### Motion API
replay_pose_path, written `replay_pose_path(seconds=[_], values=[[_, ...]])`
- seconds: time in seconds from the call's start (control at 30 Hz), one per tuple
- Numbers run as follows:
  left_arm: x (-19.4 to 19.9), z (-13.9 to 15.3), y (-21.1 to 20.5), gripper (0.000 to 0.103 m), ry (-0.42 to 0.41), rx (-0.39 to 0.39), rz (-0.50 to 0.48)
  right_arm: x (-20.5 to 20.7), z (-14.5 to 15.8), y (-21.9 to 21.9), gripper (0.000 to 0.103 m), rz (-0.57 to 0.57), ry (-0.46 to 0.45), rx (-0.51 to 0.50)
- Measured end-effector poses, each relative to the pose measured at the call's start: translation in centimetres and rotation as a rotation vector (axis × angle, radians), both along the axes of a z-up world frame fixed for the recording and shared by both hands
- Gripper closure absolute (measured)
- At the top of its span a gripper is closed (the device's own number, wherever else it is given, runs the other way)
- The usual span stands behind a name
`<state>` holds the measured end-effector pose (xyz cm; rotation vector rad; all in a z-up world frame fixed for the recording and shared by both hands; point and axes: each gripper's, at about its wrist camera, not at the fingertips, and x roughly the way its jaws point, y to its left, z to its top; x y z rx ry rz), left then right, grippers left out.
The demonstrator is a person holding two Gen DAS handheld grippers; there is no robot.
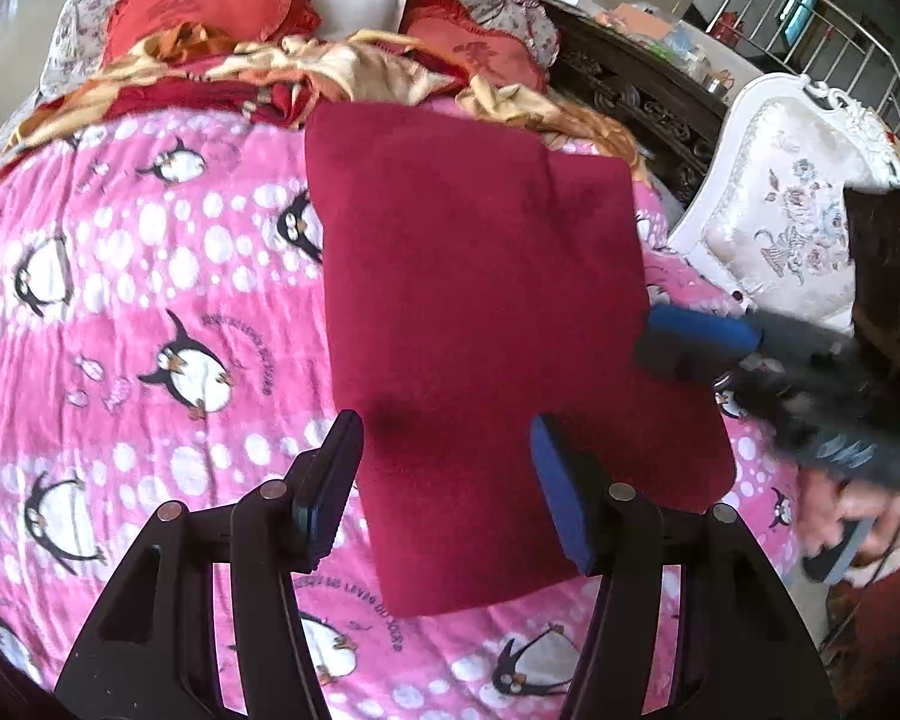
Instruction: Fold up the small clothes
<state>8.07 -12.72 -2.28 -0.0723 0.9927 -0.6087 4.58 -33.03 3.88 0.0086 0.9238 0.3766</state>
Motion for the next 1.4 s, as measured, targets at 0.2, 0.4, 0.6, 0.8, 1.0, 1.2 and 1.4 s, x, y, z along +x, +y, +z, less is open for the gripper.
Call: replay_pose_path(seconds=[0.2,0.4,0.6,0.8,1.0,1.2,1.4], values=[[0.3,-1.9,-1.1,0.045,0.020,0.068,0.017,0.1,-3.9,-2.8,0.089,-0.081,0.023,0.009],[0.9,0.1,-0.6,0.044,-0.057,0.061,0.071,0.8,1.7,-3.1,0.041,-0.139,-0.121,0.090],[2.7,-0.8,-1.7,0.044,-0.037,0.081,0.088,6.3,0.1,-2.0,0.065,-0.195,-0.067,-0.014],[3.2,-1.0,-2.8,0.043,-0.058,0.111,0.072,8.7,-2.8,-3.6,0.071,-0.255,-0.038,-0.058],[3.2,-1.2,-2.3,0.043,-0.046,0.101,0.082,6.8,-0.7,-3.4,0.054,-0.207,-0.049,-0.045],[2.7,-1.0,-2.2,0.043,-0.054,0.114,0.076,2.2,0.7,-3.8,0.043,-0.222,-0.048,-0.001],[2.2,-1.1,-1.3,0.043,-0.029,0.095,0.082,1.0,-3.3,-4.1,0.038,-0.258,0.100,0.004]])
